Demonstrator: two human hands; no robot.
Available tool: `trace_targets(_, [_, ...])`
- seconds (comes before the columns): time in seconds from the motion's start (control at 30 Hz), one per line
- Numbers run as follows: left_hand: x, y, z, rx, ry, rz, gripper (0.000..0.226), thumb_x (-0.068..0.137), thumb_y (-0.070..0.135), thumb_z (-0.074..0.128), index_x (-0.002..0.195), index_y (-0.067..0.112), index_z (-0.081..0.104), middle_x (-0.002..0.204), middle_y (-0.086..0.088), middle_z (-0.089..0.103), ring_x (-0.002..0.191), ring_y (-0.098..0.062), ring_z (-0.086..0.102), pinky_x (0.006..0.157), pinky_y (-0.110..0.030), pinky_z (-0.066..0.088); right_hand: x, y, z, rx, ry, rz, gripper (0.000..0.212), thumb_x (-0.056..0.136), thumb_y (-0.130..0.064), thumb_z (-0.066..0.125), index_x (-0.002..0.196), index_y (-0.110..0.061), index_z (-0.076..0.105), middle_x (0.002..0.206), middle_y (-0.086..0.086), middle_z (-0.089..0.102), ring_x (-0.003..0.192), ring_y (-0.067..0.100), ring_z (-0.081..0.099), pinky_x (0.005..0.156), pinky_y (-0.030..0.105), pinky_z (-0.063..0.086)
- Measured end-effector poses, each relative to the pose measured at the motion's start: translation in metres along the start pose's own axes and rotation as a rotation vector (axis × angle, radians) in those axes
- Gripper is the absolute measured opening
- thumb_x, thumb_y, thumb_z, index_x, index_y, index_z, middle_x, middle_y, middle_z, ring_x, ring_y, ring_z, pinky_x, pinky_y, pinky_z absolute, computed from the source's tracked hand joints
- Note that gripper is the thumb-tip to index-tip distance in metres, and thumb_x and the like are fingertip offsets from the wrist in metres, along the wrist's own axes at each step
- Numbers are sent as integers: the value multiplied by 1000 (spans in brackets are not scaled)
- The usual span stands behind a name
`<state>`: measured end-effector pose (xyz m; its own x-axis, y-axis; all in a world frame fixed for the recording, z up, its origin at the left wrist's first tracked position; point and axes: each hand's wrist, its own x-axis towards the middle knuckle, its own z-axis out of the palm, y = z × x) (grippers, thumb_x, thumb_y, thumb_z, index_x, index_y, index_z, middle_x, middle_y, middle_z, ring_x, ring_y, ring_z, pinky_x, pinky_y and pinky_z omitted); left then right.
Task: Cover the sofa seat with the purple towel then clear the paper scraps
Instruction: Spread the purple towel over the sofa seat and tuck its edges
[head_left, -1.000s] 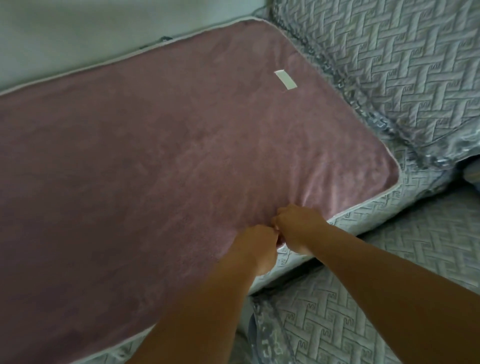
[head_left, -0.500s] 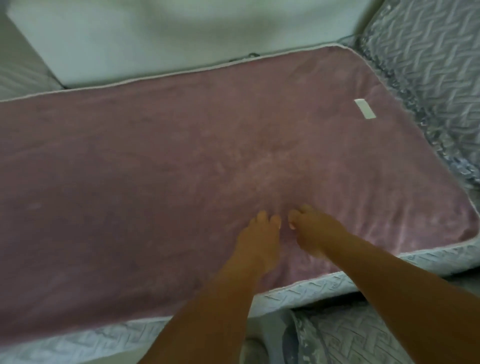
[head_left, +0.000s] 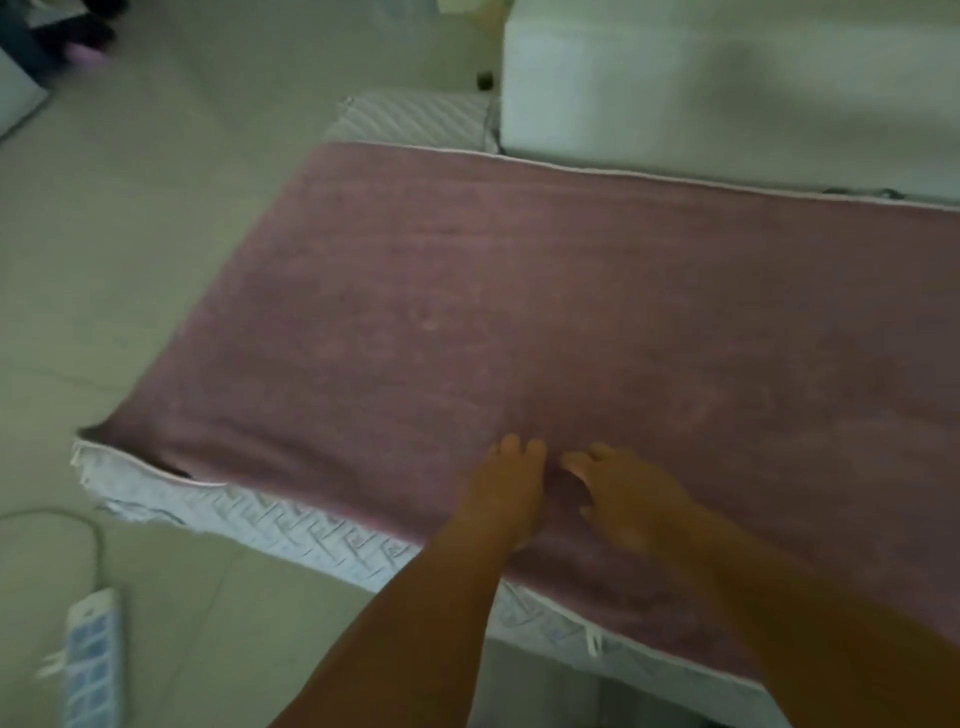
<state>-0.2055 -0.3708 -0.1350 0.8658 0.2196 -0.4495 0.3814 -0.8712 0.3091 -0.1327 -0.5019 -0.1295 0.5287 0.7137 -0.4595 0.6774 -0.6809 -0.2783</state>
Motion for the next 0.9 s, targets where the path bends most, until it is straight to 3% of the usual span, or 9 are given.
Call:
trace_targets(0.17, [-17, -83, -19, -66, 72, -107, 48, 87, 16, 58, 129, 18, 37, 128, -9, 39, 118, -30, 44, 90, -41, 43, 47, -80, 3, -60, 80, -127, 50, 90, -21, 48, 138, -27, 34, 137, -2, 40, 123, 23, 40, 97, 36, 41])
trace_targets(0.37, [-42, -178, -32, -147, 217, -229, 33, 90, 11, 52, 122, 16, 45, 123, -8, 45, 118, -26, 43, 93, -37, 44, 89, -178, 9, -44, 115, -259, 44, 91, -18, 51, 133, -23, 41, 133, 0, 43, 119, 20, 42, 94, 33, 43])
trace_targets(0.57, [-62, -251, -43, -13, 177, -66, 30, 86, 21, 56, 115, 16, 49, 114, -5, 46, 110, -24, 44, 92, -33, 42, 121, -250, 19, -6, 86, -316, 25, 90, -36, 54, 112, -24, 52, 104, -2, 46, 81, 10, 46, 67, 24, 40])
trace_targets(0.67, [-68, -278, -39, 124, 115, -19, 50, 79, 30, 67, 121, 18, 43, 119, -3, 40, 114, -21, 38, 99, -35, 37, 130, -270, 30, -20, 17, -312, 28, 88, -39, 56, 108, -21, 51, 103, -2, 49, 86, 12, 50, 72, 25, 44])
trace_targets(0.77, [-66, -288, -37, 145, 211, -2, 39, 82, 14, 64, 116, 19, 46, 117, -2, 44, 109, -21, 44, 92, -31, 40, 135, -274, 41, -75, 18, -213, 32, 86, -31, 63, 109, -18, 44, 107, 0, 47, 100, 17, 49, 79, 29, 47])
trace_targets(0.9, [-54, -292, -52, 18, 249, 0, 28, 86, 1, 52, 110, 15, 52, 109, -4, 55, 102, -22, 49, 80, -30, 41, 148, -266, 38, -54, 12, -93, 17, 86, -14, 59, 99, -16, 47, 99, 3, 59, 83, 18, 58, 62, 26, 40])
